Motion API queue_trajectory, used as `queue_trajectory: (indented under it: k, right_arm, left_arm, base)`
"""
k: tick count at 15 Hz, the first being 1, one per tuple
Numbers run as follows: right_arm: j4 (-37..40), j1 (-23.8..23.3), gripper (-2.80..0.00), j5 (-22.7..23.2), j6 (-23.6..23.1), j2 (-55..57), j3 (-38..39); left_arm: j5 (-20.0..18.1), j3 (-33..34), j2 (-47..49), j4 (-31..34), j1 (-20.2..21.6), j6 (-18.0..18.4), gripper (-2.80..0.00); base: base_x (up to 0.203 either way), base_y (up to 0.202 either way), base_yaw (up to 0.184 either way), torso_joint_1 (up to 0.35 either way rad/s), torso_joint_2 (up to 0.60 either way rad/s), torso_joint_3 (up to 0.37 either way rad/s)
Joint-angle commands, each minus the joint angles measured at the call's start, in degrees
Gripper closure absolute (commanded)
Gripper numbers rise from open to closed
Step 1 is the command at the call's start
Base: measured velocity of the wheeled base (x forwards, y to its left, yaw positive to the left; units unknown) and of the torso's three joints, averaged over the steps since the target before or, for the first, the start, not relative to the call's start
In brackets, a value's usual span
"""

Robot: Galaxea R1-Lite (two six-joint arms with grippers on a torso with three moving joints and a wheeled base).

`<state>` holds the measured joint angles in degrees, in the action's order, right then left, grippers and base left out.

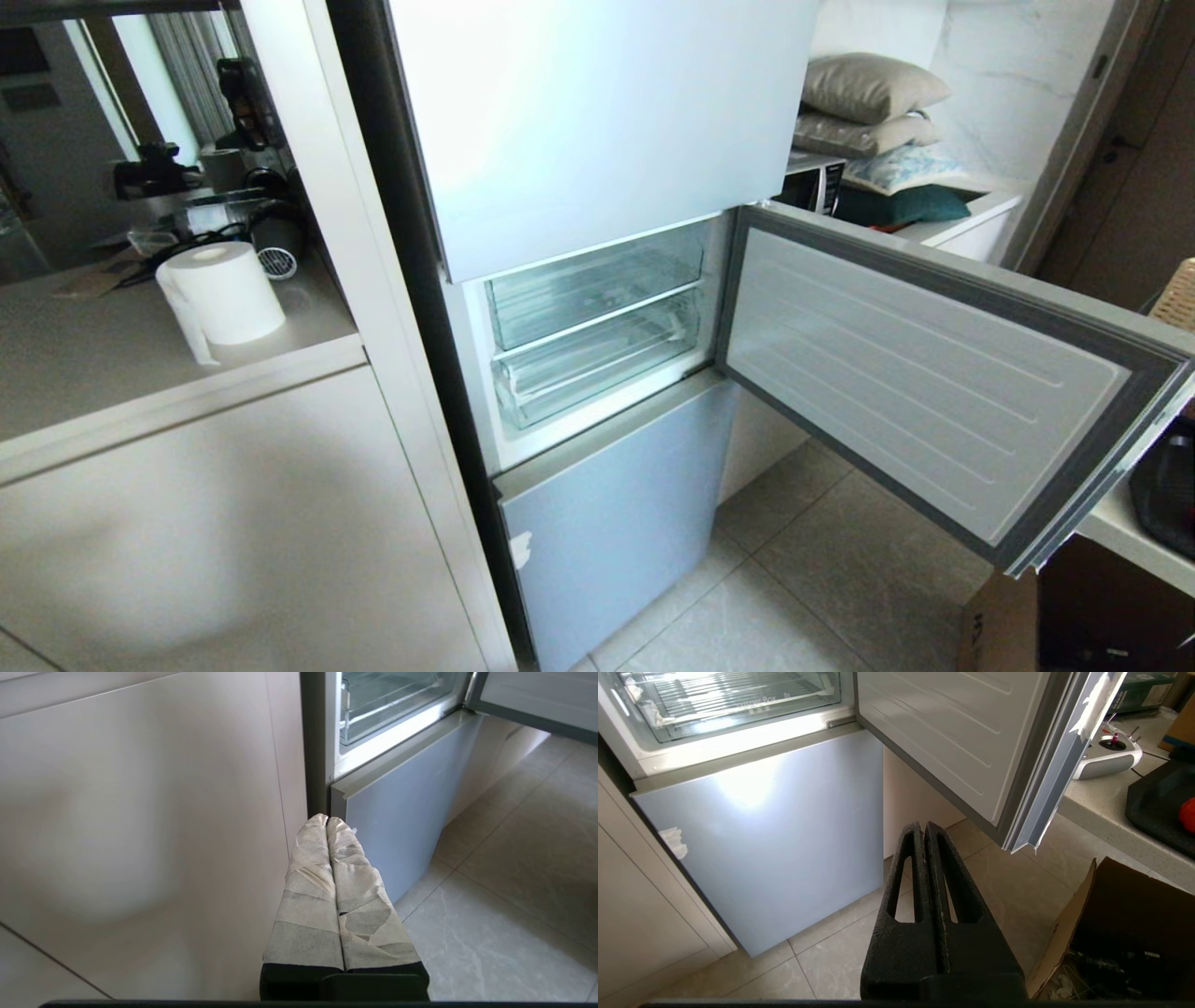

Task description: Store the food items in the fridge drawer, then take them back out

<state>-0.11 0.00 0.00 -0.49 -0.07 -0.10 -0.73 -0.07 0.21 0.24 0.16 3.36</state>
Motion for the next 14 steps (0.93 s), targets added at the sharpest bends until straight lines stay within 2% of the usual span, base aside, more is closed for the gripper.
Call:
queue_trajectory:
  k: [1,3,14]
  right_arm:
    - [0.0,0.0,0.0,0.0,0.0,0.1,0.0]
    - [0.0,0.0,0.0,0.0,0.0,0.1,0.0]
    - [0.0,0.0,0.0,0.0,0.1,0.1,0.0]
  left_arm:
    - [0.4,0.1,-0.1,0.0,0.0,-1.0,0.0]
    - [0.7,0.1,-0.1,0.0,0.0,-2.3,0.0]
    - [0.8,0.1,-0.1,0.0,0.0,-2.5,0.0]
  base:
    - [0.0,0.0,0.0,0.0,0.0,0.0]
    - [0.001,-0.008,0.087,0.0,0.0,0.003]
    - [0.0,-0.009,0.176,0.001,0.0,0.002]
